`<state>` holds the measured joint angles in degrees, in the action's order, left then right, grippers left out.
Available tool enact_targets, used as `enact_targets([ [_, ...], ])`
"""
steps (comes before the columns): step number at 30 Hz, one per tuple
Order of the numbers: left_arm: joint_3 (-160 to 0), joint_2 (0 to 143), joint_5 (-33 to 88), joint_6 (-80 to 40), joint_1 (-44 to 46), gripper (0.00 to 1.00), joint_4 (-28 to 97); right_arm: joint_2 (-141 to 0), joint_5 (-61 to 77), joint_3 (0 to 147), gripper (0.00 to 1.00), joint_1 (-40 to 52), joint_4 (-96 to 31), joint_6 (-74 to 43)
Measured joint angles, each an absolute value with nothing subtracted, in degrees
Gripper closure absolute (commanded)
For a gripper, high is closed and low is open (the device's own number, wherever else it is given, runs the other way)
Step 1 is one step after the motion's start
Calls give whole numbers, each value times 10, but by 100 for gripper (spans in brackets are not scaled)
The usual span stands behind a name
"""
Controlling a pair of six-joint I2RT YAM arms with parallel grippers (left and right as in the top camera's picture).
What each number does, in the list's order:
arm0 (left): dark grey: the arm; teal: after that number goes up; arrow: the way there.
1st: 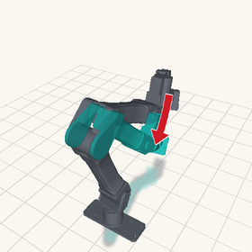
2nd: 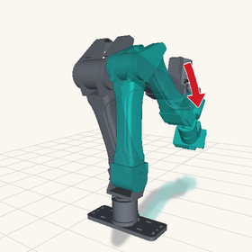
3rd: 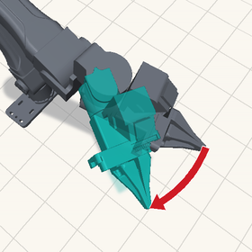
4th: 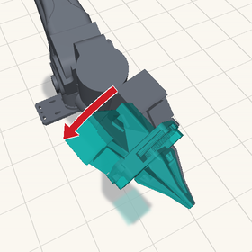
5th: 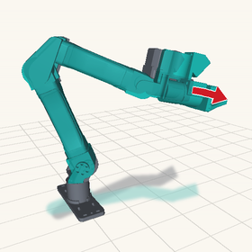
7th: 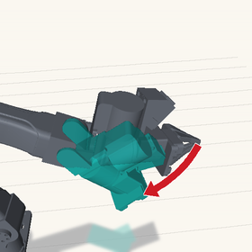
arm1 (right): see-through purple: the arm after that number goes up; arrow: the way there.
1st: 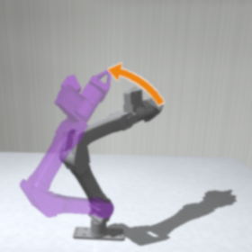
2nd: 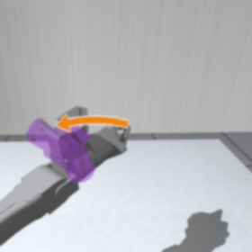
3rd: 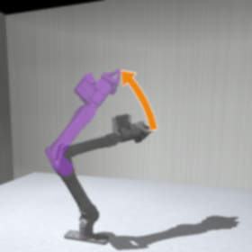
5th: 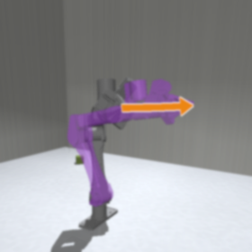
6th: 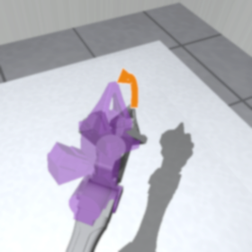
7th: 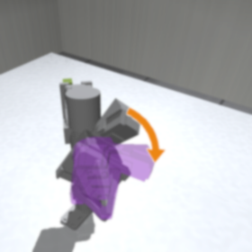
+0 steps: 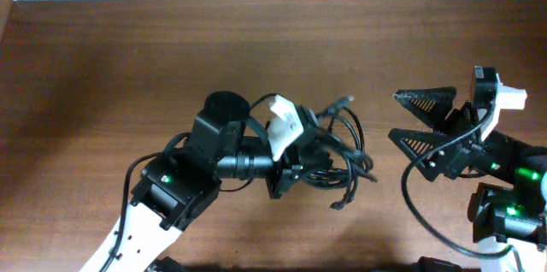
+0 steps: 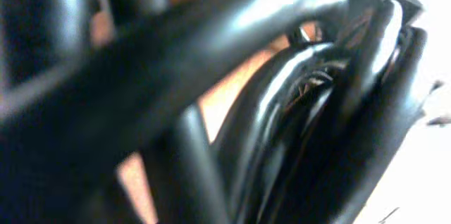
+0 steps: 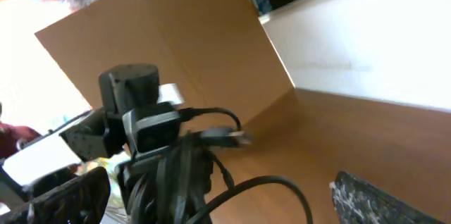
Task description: Untangle cables
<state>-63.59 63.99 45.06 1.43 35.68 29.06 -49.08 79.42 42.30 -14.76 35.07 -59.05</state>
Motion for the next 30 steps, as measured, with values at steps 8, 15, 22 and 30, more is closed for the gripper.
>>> enact_targets([
  [8, -636, 640, 436, 191, 362, 100, 282, -492, 806, 426, 1, -150, 188, -630],
  [15, -636, 640, 426, 183, 362, 100, 283, -516, 736, 427, 1, -151, 32, -618],
  [22, -636, 640, 274, 93, 363, 100, 322, -534, 598, 429, 1, -152, -246, -414],
  [30, -636, 667, 101, -107, 351, 100, 466, -508, 500, 429, 1, -142, -382, -218],
])
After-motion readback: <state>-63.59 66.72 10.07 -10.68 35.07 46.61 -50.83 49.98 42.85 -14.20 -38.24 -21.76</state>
